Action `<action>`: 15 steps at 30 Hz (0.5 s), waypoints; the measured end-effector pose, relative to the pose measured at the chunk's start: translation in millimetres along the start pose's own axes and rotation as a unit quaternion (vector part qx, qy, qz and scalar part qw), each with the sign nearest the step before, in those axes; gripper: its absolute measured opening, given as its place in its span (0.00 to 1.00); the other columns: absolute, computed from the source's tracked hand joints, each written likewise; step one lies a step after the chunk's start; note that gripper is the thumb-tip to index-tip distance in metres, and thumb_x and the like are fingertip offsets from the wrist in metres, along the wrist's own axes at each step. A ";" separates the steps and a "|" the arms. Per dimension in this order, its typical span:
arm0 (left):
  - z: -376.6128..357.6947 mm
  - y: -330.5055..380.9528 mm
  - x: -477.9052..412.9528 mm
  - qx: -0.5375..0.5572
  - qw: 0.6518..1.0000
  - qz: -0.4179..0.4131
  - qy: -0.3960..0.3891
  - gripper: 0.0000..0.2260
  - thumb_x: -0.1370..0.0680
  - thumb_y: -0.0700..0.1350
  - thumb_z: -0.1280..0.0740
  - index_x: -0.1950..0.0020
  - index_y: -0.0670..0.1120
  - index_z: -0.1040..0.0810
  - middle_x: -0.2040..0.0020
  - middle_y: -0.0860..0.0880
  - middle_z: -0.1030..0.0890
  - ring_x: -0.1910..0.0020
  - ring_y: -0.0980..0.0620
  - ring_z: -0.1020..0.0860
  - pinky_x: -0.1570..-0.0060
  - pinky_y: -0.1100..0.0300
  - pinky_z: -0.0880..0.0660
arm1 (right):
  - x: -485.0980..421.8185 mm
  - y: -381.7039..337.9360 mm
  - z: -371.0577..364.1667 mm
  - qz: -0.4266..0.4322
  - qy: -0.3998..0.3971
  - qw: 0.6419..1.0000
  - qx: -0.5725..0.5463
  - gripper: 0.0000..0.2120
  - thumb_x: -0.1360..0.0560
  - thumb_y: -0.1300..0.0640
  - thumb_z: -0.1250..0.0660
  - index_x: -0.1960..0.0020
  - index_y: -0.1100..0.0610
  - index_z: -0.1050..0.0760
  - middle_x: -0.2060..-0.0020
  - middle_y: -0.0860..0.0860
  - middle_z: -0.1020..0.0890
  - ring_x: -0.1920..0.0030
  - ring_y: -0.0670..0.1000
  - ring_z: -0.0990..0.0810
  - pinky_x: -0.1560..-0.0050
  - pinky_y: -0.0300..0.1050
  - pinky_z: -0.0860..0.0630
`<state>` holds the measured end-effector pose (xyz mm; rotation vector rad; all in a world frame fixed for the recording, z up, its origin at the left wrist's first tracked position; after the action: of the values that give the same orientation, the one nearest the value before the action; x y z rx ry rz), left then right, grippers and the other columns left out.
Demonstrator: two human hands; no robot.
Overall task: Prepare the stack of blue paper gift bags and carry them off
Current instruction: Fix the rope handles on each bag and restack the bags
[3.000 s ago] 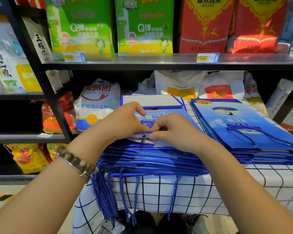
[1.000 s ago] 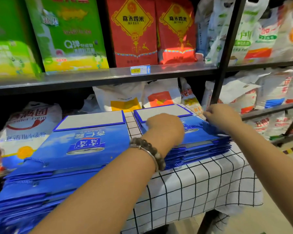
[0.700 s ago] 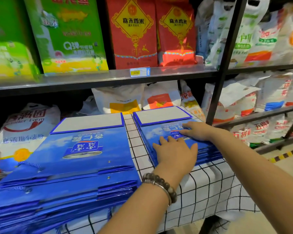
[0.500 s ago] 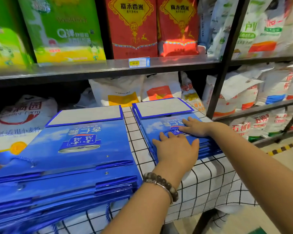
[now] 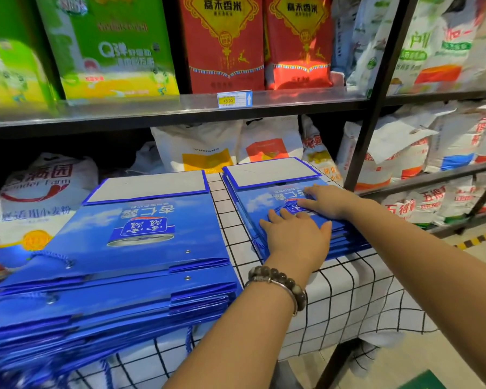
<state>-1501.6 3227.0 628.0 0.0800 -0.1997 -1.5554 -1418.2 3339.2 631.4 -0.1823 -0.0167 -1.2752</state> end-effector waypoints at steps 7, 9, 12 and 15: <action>44.3 -4.4 59.8 -0.074 0.994 -0.059 0.063 0.20 0.20 0.51 0.45 0.31 0.41 0.35 0.29 0.37 0.37 0.29 0.38 0.40 0.31 0.42 0.45 | 33.6 -36.6 50.3 0.071 0.181 0.980 0.026 0.22 0.22 0.49 0.40 0.30 0.54 0.36 0.31 0.54 0.30 0.35 0.56 0.30 0.41 0.48 0.31; 63.8 -12.3 80.5 -0.065 0.990 -0.076 0.102 0.17 0.20 0.51 0.45 0.35 0.44 0.31 0.34 0.41 0.30 0.34 0.41 0.33 0.34 0.45 0.41 | 44.9 -63.5 54.5 0.110 0.181 0.977 -0.018 0.21 0.22 0.50 0.40 0.30 0.54 0.34 0.31 0.52 0.30 0.35 0.54 0.29 0.41 0.46 0.32; 88.2 -44.2 103.2 -0.060 0.990 -0.076 0.107 0.15 0.19 0.53 0.47 0.39 0.47 0.29 0.42 0.46 0.25 0.44 0.45 0.27 0.48 0.51 0.34 | 69.0 -112.4 53.6 0.190 0.169 0.962 -0.100 0.19 0.23 0.51 0.37 0.34 0.53 0.30 0.34 0.50 0.27 0.35 0.50 0.29 0.40 0.44 0.33; 104.7 -92.2 119.2 -0.057 0.996 -0.047 0.053 0.17 0.20 0.57 0.48 0.36 0.54 0.30 0.46 0.49 0.24 0.50 0.49 0.27 0.55 0.55 0.33 | 95.9 -155.7 43.7 0.260 0.117 0.947 -0.149 0.16 0.24 0.52 0.37 0.37 0.52 0.26 0.41 0.46 0.23 0.42 0.45 0.27 0.44 0.39 0.32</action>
<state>-1610.5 3114.5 723.5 0.0819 -0.0239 -1.6494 -1534.4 3211.0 705.0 -0.2731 0.4081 -0.7567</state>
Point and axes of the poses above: each hand's wrist, its own x-axis away from the middle knuckle, its own z-axis out of the back of the hand, y = z × x, the point moved 5 cm from there along -x, towards the middle knuckle
